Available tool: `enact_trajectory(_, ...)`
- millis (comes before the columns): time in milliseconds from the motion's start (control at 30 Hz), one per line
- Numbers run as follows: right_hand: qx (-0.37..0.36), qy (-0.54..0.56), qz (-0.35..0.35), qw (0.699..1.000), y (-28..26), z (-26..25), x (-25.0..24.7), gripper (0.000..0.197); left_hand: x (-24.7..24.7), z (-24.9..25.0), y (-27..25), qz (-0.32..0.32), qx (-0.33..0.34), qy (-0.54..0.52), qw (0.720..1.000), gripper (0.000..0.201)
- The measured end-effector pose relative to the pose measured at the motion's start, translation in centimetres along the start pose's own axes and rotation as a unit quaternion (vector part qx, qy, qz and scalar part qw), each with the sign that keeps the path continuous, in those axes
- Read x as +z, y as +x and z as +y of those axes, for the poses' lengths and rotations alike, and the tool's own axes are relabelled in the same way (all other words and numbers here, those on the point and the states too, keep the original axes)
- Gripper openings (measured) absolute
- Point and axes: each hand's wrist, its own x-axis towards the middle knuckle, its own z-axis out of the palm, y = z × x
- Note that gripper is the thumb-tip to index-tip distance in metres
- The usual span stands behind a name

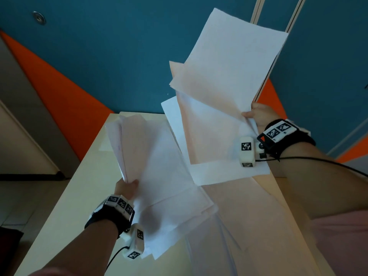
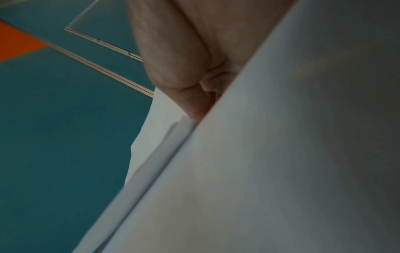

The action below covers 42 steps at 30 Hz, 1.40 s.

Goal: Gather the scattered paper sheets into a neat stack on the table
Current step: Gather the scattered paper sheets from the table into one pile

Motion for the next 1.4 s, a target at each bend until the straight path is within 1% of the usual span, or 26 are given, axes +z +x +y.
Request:
enact_trajectory(67, 0.015, 0.005, -0.008, 1.0, -0.4, 1.5, 1.2, 0.015, 0.3, 0.5, -0.5, -0.018, 0.001, -0.005, 1.0, 0.047)
enact_trajectory(100, 0.029, -0.002, -0.019, 0.999, -0.5, 2.4, 1.9, 0.019, 0.4, 0.6, -0.6, -0.026, 0.006, -0.014, 1.0, 0.045)
enact_trajectory(167, 0.049, -0.038, -0.045, 0.997, -0.7, 4.5, 3.2, 0.037, 0.6, 0.9, -0.7, -0.054, 0.006, -0.041, 0.998, 0.045)
enact_trajectory(200, 0.06, -0.063, -0.051, 0.995, -1.1, 5.1, 3.8, 0.039, 0.6, 1.0, -0.6, -0.07, 0.001, -0.049, 0.996, 0.045)
enact_trajectory(267, 0.081, -0.085, -0.052, 0.992, -2.3, 6.1, 4.8, 0.037, 0.5, 1.1, -0.6, -0.099, -0.006, -0.068, 0.993, 0.048)
enact_trajectory(333, 0.096, -0.083, -0.038, 0.991, -3.2, 7.2, 5.5, 0.037, 0.3, 1.4, -0.8, -0.122, -0.007, -0.097, 0.988, 0.051)
enact_trajectory(400, 0.108, -0.079, -0.051, 0.99, -4.1, 8.3, 6.2, 0.037, 0.1, 1.4, -1.0, -0.146, -0.005, -0.111, 0.983, 0.064)
enact_trajectory(433, 0.116, -0.075, -0.071, 0.988, -4.6, 8.9, 6.6, 0.037, 0.0, 1.2, -0.9, -0.159, -0.004, -0.114, 0.981, 0.066)
enact_trajectory(467, 0.131, -0.059, -0.088, 0.986, -5.0, 9.5, 7.1, 0.038, 0.0, 1.3, -1.2, -0.17, -0.004, -0.118, 0.978, 0.061)
enact_trajectory(533, 0.155, 0.004, -0.108, 0.982, -5.9, 10.5, 8.1, 0.047, -0.1, 1.2, -1.2, -0.183, -0.004, -0.097, 0.978, 0.046)
enact_trajectory(600, 0.152, 0.053, -0.104, 0.981, -6.5, 11.0, 9.0, 0.054, -0.3, 1.3, -1.7, -0.192, 0.007, -0.07, 0.979, 0.041)
enact_trajectory(633, 0.141, 0.058, -0.101, 0.983, -6.9, 11.1, 9.3, 0.053, -0.4, 1.4, -1.8, -0.198, 0.012, -0.061, 0.978, 0.047)
enact_trajectory(700, 0.12, 0.06, -0.096, 0.986, -7.3, 11.1, 9.7, 0.049, -0.5, 1.0, -1.5, -0.193, 0.013, -0.039, 0.98, 0.07)
enact_trajectory(733, 0.112, 0.061, -0.095, 0.987, -7.4, 11.1, 9.8, 0.049, -0.6, 0.9, -1.4, -0.19, 0.006, -0.029, 0.981, 0.074)
enact_trajectory(800, 0.108, 0.056, -0.106, 0.987, -7.7, 11.2, 9.9, 0.049, -0.9, 0.7, -1.4, -0.181, -0.016, -0.011, 0.983, 0.074)
enact_trajectory(900, 0.121, 0.055, -0.13, 0.983, -8.1, 11.4, 9.9, 0.043, -1.0, 0.5, -1.5, -0.177, -0.04, -0.009, 0.983, 0.077)
enact_trajectory(967, 0.119, 0.085, -0.116, 0.982, -8.5, 11.4, 10.1, 0.042, -0.8, 0.3, -1.4, -0.176, -0.043, -0.026, 0.983, 0.07)
enact_trajectory(1000, 0.103, 0.089, -0.099, 0.986, -8.7, 11.6, 10.3, 0.045, -0.7, 0.1, -1.3, -0.174, -0.046, -0.034, 0.983, 0.067)
enact_trajectory(1067, 0.061, 0.063, -0.064, 0.994, -8.7, 11.7, 10.6, 0.051, -0.5, 0.1, -1.4, -0.175, -0.041, -0.028, 0.983, 0.064)
enact_trajectory(1100, 0.052, 0.05, -0.049, 0.996, -8.7, 11.6, 10.7, 0.05, -0.5, 0.1, -1.3, -0.176, -0.036, -0.023, 0.983, 0.064)
enact_trajectory(1200, 0.055, 0.054, -0.035, 0.996, -8.7, 11.6, 10.7, 0.044, -0.6, 0.0, -1.0, -0.191, -0.038, -0.053, 0.979, 0.087)
enact_trajectory(1233, 0.066, 0.069, -0.045, 0.994, -8.8, 11.7, 10.5, 0.044, -0.7, -0.4, -0.4, -0.195, -0.041, -0.064, 0.978, 0.093)
enact_trajectory(1267, 0.083, 0.097, -0.062, 0.99, -8.9, 11.8, 10.3, 0.045, -0.9, -0.6, 0.0, -0.2, -0.046, -0.07, 0.976, 0.095)
enact_trajectory(1333, 0.131, 0.135, -0.124, 0.974, -9.3, 11.7, 9.7, 0.045, -1.1, -0.5, 0.0, -0.201, -0.05, -0.076, 0.975, 0.084)
enact_trajectory(1367, 0.15, 0.136, -0.161, 0.966, -9.3, 11.8, 9.4, 0.045, -1.2, -0.7, 0.2, -0.192, -0.047, -0.07, 0.978, 0.078)
enact_trajectory(1400, 0.162, 0.125, -0.193, 0.96, -9.2, 11.9, 9.4, 0.046, -1.3, -0.7, 0.1, -0.183, -0.047, -0.061, 0.98, 0.077)
